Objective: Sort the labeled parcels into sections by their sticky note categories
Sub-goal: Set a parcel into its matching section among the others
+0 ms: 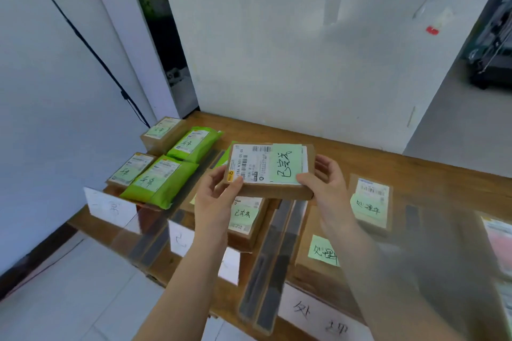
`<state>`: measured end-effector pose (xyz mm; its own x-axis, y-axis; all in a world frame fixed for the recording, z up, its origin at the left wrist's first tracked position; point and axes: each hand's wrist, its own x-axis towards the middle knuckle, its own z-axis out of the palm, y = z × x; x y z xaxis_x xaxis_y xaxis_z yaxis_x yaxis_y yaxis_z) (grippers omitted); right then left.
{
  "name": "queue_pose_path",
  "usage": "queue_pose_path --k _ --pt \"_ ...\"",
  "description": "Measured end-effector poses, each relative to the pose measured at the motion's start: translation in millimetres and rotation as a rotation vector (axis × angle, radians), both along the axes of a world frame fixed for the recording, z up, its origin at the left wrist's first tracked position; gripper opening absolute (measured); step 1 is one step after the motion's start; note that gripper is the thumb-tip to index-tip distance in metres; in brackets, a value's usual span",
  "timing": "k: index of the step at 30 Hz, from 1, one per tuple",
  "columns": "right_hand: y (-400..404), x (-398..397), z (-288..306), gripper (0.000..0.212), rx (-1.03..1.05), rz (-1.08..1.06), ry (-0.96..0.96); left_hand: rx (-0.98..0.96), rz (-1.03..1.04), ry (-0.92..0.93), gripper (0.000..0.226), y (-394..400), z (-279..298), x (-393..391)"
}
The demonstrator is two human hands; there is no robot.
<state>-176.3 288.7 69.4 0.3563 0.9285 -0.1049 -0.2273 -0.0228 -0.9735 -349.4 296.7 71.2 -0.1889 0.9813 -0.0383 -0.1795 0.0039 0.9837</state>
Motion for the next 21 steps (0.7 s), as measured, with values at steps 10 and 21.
queue_pose_path --k 10,21 --pt "-72 -129 14 0.06 -0.04 0.208 0.166 -0.079 0.117 -0.14 0.065 -58 4 -117" --pt "-138 -252 -3 0.054 -0.006 0.171 0.091 -0.063 -0.01 -0.215 0.06 -127 -14 -209"
